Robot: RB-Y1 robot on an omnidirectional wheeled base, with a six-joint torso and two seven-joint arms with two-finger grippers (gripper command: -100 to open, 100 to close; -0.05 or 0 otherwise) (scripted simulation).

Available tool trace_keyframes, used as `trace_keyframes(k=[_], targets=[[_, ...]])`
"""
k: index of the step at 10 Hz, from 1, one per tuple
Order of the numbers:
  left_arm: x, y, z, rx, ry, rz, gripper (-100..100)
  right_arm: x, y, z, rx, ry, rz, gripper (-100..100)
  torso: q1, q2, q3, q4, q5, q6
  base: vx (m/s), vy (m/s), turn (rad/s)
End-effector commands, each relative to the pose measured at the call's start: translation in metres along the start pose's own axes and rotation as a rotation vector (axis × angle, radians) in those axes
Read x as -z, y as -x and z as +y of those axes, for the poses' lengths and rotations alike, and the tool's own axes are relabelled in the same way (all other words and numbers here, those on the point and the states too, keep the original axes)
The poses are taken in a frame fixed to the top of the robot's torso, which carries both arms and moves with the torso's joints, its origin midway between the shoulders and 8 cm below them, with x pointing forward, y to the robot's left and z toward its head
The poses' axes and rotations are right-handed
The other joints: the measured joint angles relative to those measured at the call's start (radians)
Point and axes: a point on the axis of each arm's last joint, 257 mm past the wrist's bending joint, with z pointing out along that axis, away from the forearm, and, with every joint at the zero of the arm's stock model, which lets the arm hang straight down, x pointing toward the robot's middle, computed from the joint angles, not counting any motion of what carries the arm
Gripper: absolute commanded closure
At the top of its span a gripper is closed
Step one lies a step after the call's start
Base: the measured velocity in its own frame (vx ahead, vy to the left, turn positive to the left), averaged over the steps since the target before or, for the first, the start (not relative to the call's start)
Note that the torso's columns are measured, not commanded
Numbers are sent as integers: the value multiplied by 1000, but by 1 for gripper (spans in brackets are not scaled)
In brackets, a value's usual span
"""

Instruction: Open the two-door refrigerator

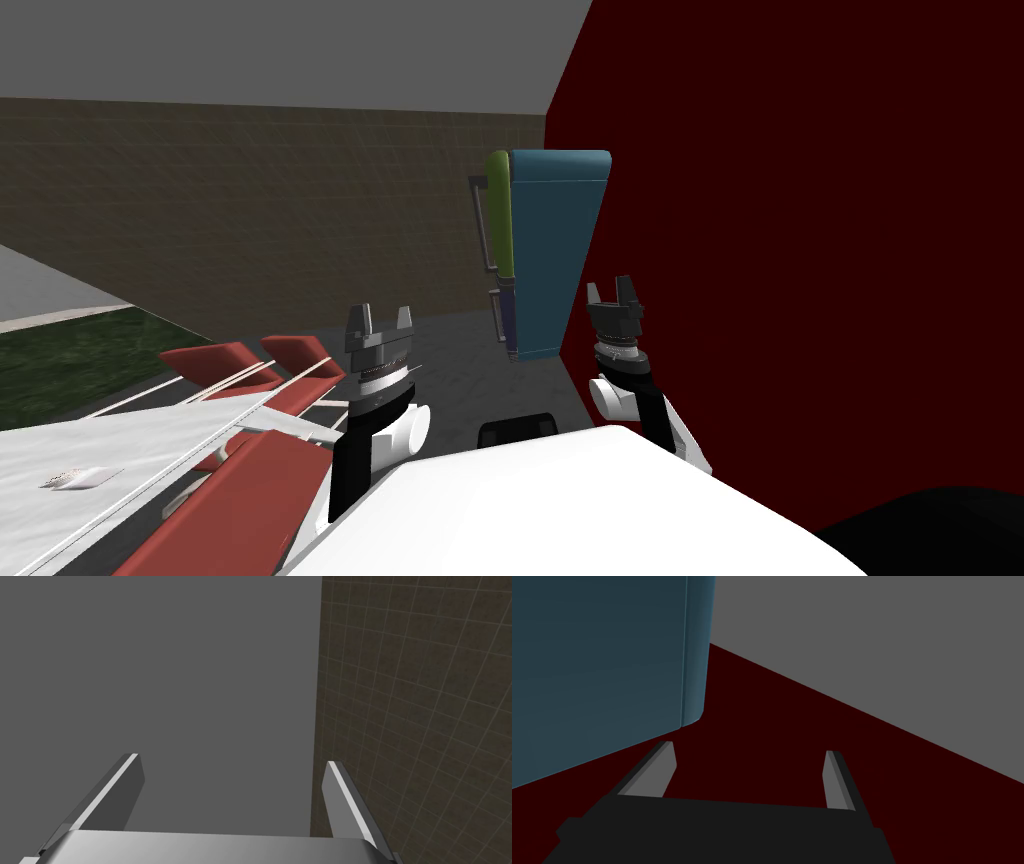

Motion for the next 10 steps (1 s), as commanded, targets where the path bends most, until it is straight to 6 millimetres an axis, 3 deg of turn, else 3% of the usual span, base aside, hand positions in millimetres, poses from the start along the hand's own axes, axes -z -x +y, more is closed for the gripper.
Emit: trace_keyframes(k=[1,9,10], targets=[[0,0,0,0,0,0,0,0,0,0,0,0,0,0,0,40,-82,41,0,0,0,0,0],[0,0,0,0,0,0,0,0,0,0,0,0,0,0,0,618,-1234,617,0,0,0,0,0],[0,0,0,0,0,0,0,-3,-4,7,-37,30,25,-100,0,691,-1382,691,0,0,31,-1,164]])
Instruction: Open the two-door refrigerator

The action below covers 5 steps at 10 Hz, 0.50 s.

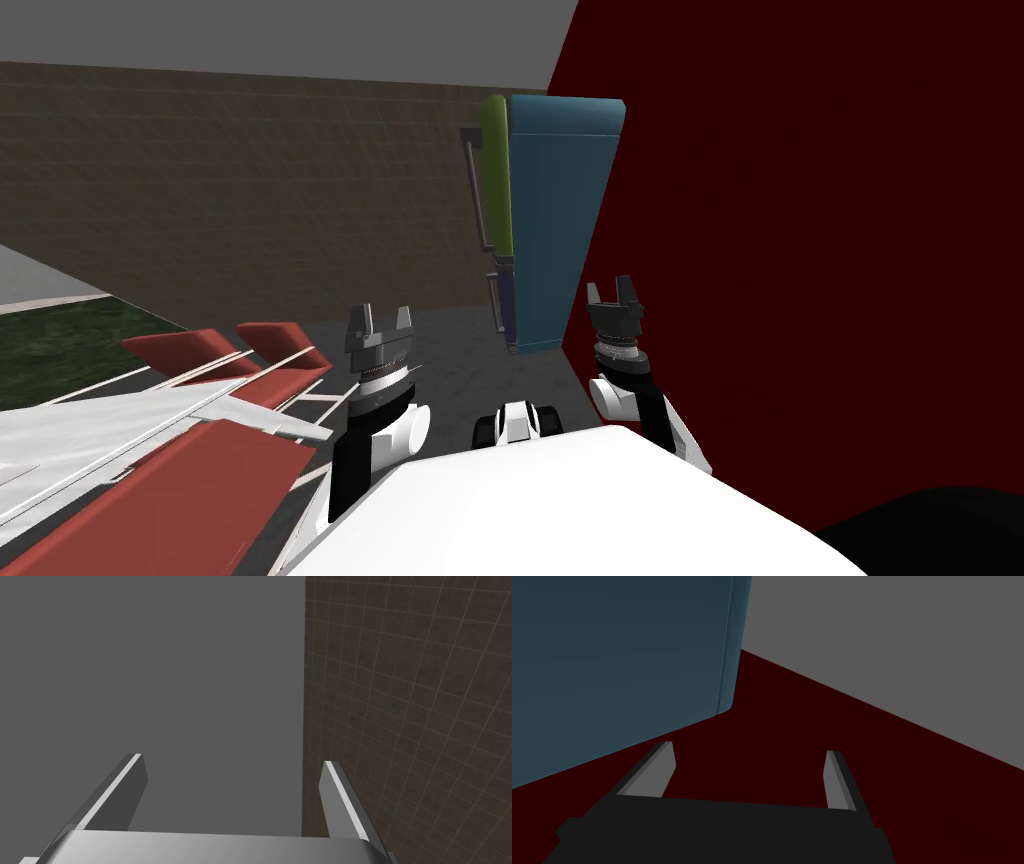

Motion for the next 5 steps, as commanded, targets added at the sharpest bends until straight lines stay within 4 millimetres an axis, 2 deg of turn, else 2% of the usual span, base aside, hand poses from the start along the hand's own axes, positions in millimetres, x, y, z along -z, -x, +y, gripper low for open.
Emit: trace_keyframes(k=[1,5], targets=[[0,0,0,0,0,0,0,-5,-4,11,-62,48,29,-100,0,32,-70,33,0,-1,55,-11,184],[0,0,0,0,1,0,0,-17,1,36,-216,155,8,-100,0,46,-94,46,0,0,74,-17,200]])
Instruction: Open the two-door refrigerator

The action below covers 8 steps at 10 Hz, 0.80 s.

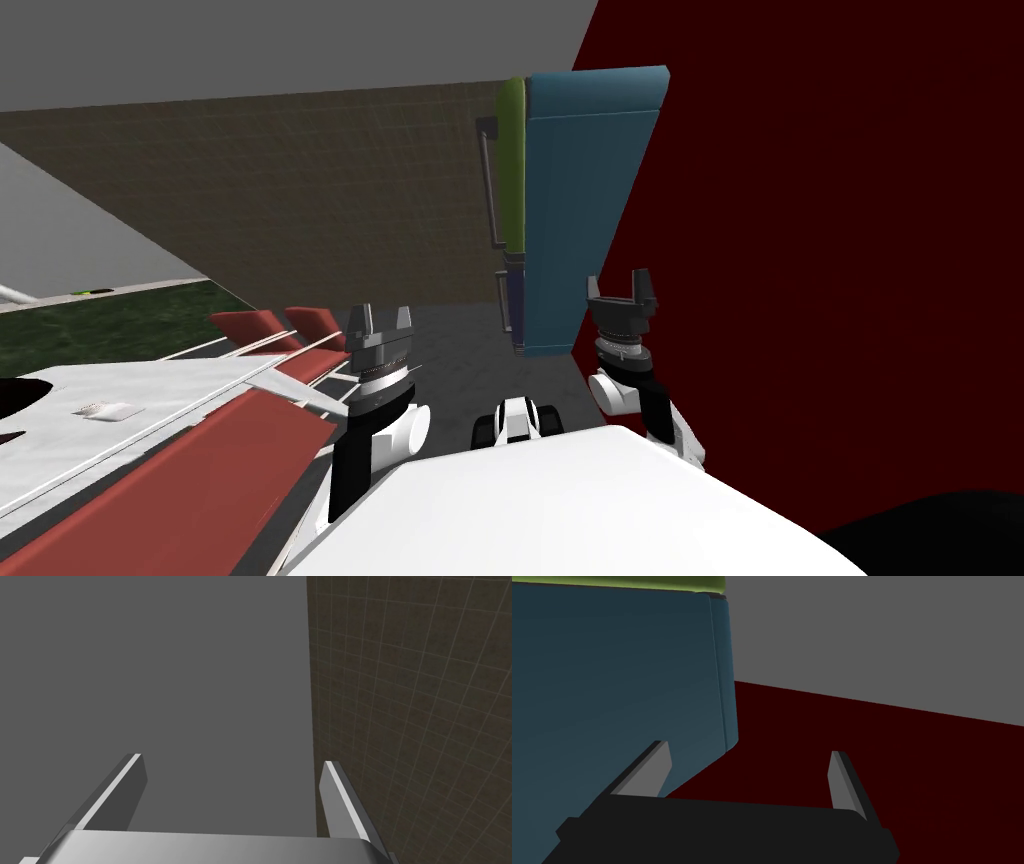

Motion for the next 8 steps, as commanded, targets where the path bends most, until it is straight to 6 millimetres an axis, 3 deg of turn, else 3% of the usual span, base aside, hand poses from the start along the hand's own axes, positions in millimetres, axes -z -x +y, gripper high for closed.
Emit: trace_keyframes(k=[1,8], targets=[[0,0,0,0,0,0,0,-10,2,19,-113,86,-20,-100,0,1,0,0,0,0,90,-31,219],[0,0,0,0,0,0,0,-23,16,51,-336,241,-70,-100,0,-1,0,0,0,0,66,-27,187]])
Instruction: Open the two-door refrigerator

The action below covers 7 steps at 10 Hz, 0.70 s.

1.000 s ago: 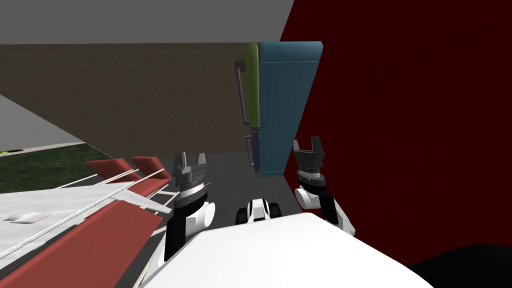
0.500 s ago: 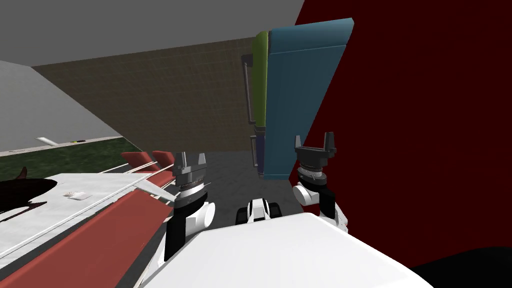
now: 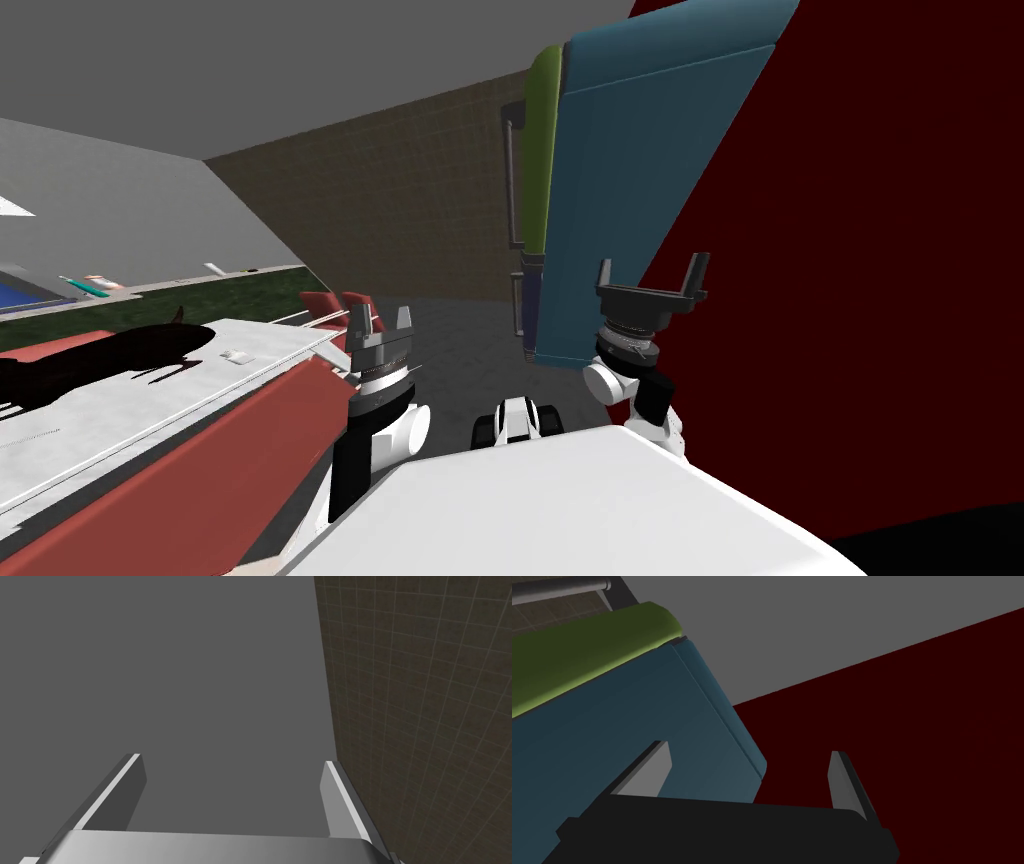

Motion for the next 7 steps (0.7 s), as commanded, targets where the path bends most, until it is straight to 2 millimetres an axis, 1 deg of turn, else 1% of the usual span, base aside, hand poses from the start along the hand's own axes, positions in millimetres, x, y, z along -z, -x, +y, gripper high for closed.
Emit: trace_keyframes(k=[1,2,3,4,5,6,7], targets=[[0,0,0,0,0,0,0,-6,3,13,-97,66,-20,-100,0,1,1,0,0,1,64,-22,188],[0,0,0,0,0,0,0,-6,5,13,-102,66,-25,-100,1,2,1,0,0,0,50,-20,98],[0,0,0,0,0,0,0,-10,6,22,-161,108,-34,-100,1,3,2,1,0,1,58,-27,237],[0,0,0,0,0,0,0,-10,7,22,-164,108,-37,-100,0,2,1,1,0,0,52,-31,109],[0,0,0,0,0,0,0,-14,9,30,-225,150,-48,-100,0,2,1,0,0,1,59,-24,189],[0,0,0,0,0,0,0,-17,10,37,-278,192,-51,-100,0,1,1,0,0,0,84,-46,325],[0,0,0,0,0,0,0,-17,14,37,-293,193,-66,-100,0,0,0,0,0,0,69,-49,159]])
